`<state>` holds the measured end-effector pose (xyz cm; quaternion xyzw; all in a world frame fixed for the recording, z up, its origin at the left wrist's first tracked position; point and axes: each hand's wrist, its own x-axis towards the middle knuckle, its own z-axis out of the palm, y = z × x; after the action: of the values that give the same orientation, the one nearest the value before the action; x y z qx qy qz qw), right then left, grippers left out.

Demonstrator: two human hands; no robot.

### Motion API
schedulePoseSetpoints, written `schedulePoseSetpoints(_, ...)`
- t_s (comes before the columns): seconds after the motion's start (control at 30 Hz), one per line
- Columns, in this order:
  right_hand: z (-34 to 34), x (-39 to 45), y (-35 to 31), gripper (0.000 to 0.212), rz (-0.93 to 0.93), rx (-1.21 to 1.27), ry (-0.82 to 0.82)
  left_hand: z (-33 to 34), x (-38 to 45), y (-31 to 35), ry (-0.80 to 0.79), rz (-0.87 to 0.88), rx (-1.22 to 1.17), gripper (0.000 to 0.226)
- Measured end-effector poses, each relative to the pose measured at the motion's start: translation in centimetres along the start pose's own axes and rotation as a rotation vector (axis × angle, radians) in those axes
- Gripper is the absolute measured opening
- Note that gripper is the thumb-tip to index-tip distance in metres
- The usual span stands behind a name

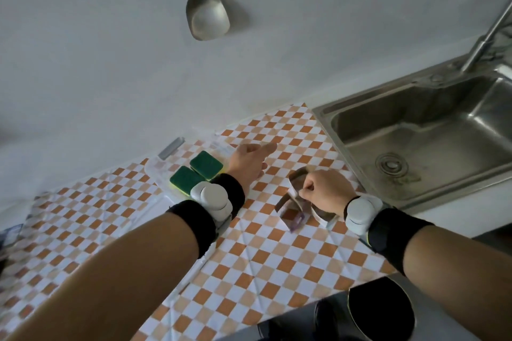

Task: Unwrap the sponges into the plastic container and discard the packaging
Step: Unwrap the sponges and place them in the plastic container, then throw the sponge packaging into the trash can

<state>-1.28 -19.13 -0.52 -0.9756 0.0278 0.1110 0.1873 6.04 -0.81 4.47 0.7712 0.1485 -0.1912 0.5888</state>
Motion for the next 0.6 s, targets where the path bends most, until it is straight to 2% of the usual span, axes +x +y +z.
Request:
schedulePoseSetpoints(0.2, -1.9, -3.1, 4.0, 0.024, 0.139, 0.191, 0.15, 4.8, -0.4, 0.1, -0.149, 0.024, 0.086, 0.058)
schedulePoseSetpoints(0.33, -2.3, -7.9, 6.2, 0.015, 0.295, 0.331, 0.311, 9.2, -1.9, 0.3, -0.325, 0.088, 0.183, 0.044)
schedulePoseSetpoints(0.4, -2.0, -11.4, 7.3, 0.015, 0.406, 0.391, 0.385, 11.9, -3.1, -0.7, -0.435, 0.144, 0.252, 0.045)
schedulePoseSetpoints(0.47, -1.7, -13.1, 7.9, 0.016, 0.479, 0.408, 0.428, 13.2, -3.7, -1.6, -0.478, 0.196, 0.28, 0.038)
schedulePoseSetpoints(0.53, -0.4, -17.4, 9.3, 0.016, 0.665, 0.469, 0.474, 16.3, -6.2, -3.8, -0.639, 0.213, 0.342, 0.031)
schedulePoseSetpoints(0.6, 0.5, -19.6, 10.0, 0.016, 0.748, 0.499, 0.477, 17.8, -7.5, -5.2, -0.706, 0.205, 0.351, 0.033)
